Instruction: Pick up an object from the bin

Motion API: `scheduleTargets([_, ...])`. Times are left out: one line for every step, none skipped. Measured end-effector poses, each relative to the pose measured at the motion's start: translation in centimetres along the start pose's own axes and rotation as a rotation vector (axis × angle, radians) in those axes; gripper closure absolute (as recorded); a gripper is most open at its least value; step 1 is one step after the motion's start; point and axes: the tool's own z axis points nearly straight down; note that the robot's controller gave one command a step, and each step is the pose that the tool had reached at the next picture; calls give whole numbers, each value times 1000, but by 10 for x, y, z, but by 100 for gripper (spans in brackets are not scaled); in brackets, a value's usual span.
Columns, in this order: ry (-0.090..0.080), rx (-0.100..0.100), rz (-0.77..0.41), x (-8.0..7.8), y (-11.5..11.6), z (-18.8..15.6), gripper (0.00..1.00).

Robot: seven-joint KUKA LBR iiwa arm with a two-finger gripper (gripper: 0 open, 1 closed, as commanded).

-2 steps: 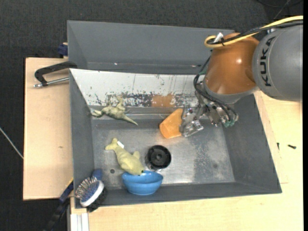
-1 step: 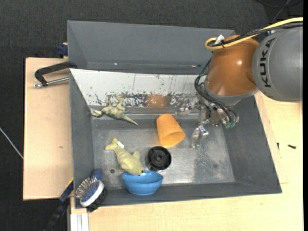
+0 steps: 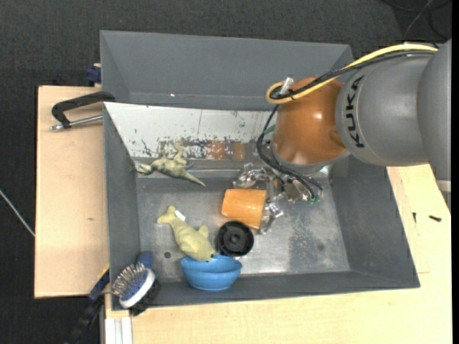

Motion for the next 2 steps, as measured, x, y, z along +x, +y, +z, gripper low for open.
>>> scheduleTargets([-5, 0, 2, -1, -1, -2, 100])
scheduleTargets([-7, -1, 2, -13, 39, -148, 100])
